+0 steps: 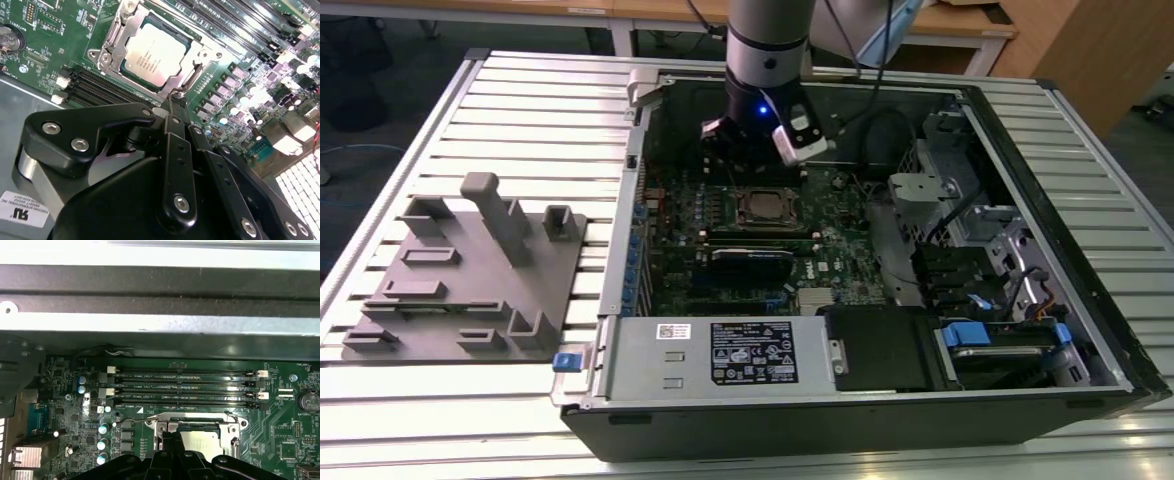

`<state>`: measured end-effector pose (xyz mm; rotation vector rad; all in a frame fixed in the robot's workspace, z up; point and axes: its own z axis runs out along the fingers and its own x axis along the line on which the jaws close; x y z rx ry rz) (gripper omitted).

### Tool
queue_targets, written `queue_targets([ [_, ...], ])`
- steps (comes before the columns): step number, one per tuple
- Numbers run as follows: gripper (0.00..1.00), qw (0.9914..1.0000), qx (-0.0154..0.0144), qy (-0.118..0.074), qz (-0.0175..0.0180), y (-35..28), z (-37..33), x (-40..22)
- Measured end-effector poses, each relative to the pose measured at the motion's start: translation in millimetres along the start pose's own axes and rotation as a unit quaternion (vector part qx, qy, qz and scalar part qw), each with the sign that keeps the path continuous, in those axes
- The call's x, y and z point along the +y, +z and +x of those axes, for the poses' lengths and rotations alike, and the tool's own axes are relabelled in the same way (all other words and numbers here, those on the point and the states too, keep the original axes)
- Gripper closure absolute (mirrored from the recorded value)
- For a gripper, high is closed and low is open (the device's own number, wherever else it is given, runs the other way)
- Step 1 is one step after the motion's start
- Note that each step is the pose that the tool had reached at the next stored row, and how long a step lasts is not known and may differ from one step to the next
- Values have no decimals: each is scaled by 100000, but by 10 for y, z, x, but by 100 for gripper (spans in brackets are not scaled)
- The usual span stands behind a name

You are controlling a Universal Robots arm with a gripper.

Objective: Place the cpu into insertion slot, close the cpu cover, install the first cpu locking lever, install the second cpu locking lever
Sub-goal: 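Install the first cpu locking lever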

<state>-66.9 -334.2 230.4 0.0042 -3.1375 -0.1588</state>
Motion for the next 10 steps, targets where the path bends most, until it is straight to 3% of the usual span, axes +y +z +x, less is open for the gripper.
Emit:
queue_targets([
  [10,90,100000,-2,-4,-2,-22,0,2],
])
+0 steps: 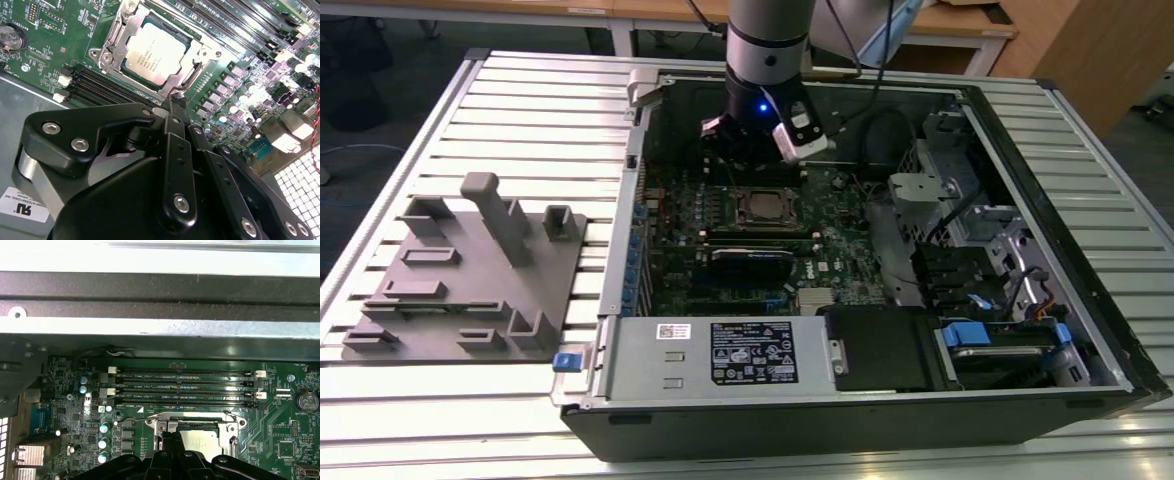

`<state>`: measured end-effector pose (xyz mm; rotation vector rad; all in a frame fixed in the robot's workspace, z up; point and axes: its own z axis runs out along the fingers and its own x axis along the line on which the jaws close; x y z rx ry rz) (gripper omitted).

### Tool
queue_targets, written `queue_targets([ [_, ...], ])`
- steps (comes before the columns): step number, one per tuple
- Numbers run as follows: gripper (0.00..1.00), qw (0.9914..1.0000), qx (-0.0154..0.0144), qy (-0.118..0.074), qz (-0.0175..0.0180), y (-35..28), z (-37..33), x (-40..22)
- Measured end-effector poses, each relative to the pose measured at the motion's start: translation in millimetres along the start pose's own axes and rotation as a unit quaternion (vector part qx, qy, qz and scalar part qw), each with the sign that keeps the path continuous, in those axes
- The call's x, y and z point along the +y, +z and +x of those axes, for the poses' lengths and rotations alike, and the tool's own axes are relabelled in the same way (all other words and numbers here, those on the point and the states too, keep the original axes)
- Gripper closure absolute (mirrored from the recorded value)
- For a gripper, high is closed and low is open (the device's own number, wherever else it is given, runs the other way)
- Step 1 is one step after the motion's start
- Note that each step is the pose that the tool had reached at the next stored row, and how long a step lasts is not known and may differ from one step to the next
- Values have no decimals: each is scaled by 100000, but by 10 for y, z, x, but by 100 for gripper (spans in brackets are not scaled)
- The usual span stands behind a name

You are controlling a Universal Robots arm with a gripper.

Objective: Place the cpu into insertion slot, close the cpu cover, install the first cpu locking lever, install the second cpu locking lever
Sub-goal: 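Install the first cpu locking lever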

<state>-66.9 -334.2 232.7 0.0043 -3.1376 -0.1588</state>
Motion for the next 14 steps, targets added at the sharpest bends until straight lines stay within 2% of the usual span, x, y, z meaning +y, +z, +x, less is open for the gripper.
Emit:
queue_targets([
  [7,90,100000,3,5,5,-2,5,0],
  [14,90,100000,-19,1,-3,3,94,0],
])
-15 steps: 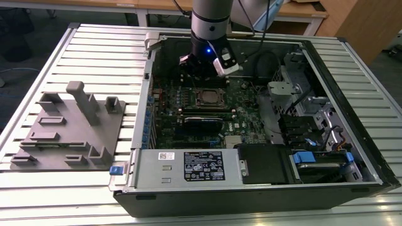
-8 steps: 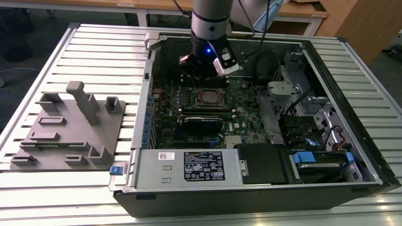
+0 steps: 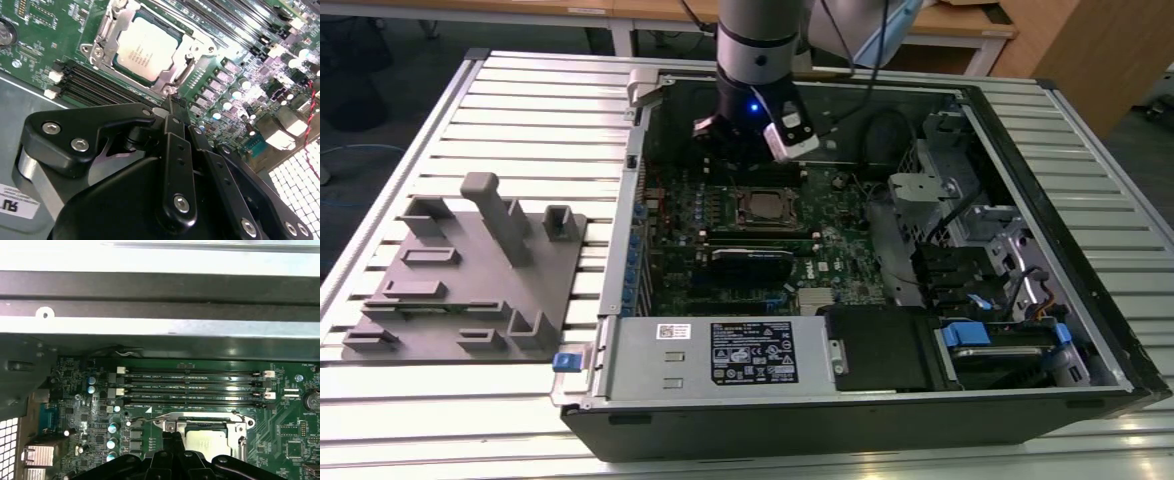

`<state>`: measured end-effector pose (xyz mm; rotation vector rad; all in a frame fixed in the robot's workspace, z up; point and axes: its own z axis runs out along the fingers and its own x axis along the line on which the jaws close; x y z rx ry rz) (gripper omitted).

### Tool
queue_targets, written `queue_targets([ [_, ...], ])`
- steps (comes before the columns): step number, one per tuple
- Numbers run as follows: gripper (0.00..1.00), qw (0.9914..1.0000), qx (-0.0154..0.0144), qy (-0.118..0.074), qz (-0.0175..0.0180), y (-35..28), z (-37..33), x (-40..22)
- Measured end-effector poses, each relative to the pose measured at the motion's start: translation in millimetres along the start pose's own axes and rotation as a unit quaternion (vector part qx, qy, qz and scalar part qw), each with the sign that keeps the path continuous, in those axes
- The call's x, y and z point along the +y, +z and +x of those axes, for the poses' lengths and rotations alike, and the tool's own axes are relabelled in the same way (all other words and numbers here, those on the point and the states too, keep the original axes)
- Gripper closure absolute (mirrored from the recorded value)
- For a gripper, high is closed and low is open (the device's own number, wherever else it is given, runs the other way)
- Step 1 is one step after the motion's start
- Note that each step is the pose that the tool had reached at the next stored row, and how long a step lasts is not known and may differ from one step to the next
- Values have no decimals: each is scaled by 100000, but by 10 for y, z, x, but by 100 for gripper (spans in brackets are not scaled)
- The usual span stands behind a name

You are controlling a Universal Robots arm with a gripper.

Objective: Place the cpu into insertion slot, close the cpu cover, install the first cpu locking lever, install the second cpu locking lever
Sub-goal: 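Install the first cpu locking lever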

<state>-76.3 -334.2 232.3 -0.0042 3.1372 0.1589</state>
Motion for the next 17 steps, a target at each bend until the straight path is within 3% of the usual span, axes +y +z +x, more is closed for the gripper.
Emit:
queue_targets([
  [17,90,100000,-75,-7,2,13,253,-4],
])
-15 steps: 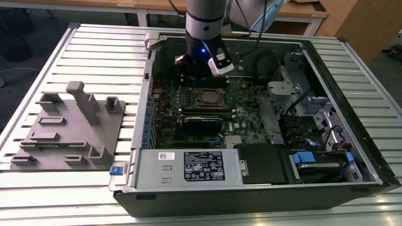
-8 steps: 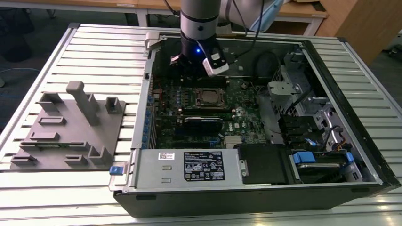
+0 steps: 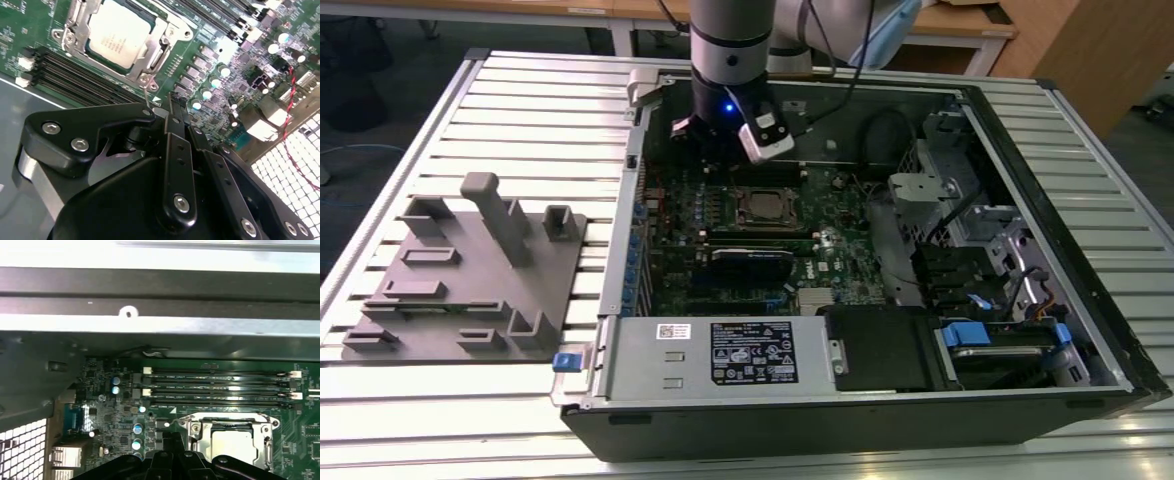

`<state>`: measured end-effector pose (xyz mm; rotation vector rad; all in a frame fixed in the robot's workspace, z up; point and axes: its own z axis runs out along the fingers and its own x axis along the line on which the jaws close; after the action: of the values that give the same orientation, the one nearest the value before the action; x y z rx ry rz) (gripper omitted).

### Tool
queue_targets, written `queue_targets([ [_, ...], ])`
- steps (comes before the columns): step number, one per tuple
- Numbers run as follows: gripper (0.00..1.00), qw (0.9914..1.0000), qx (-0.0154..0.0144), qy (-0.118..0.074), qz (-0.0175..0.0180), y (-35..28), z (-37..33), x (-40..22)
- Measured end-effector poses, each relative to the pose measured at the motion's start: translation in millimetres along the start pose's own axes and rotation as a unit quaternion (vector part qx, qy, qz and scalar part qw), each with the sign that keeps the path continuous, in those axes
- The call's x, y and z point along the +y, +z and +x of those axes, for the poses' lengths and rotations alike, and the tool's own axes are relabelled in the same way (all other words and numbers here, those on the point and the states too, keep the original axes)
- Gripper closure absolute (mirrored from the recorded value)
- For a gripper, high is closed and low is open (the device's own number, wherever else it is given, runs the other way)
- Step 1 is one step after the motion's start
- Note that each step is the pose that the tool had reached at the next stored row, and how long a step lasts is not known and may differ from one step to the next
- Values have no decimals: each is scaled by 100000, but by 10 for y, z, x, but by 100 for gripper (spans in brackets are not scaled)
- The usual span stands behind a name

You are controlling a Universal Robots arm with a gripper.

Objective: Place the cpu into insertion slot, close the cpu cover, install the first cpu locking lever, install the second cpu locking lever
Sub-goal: 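Install the first cpu locking lever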

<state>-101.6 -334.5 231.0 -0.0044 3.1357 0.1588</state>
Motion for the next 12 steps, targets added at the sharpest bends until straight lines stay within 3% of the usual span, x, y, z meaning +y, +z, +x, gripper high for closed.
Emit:
queue_targets([
  [6,90,100000,7,1,-20,3,49,-2],
  [7,90,100000,11,-2,-197,3,53,-3],
  [8,90,99998,5,-10,-608,3,56,-3],
  [11,90,99967,-6,4,-2575,3,62,-8],
  [12,90,99956,-3,5,-2981,2,64,-9],
])
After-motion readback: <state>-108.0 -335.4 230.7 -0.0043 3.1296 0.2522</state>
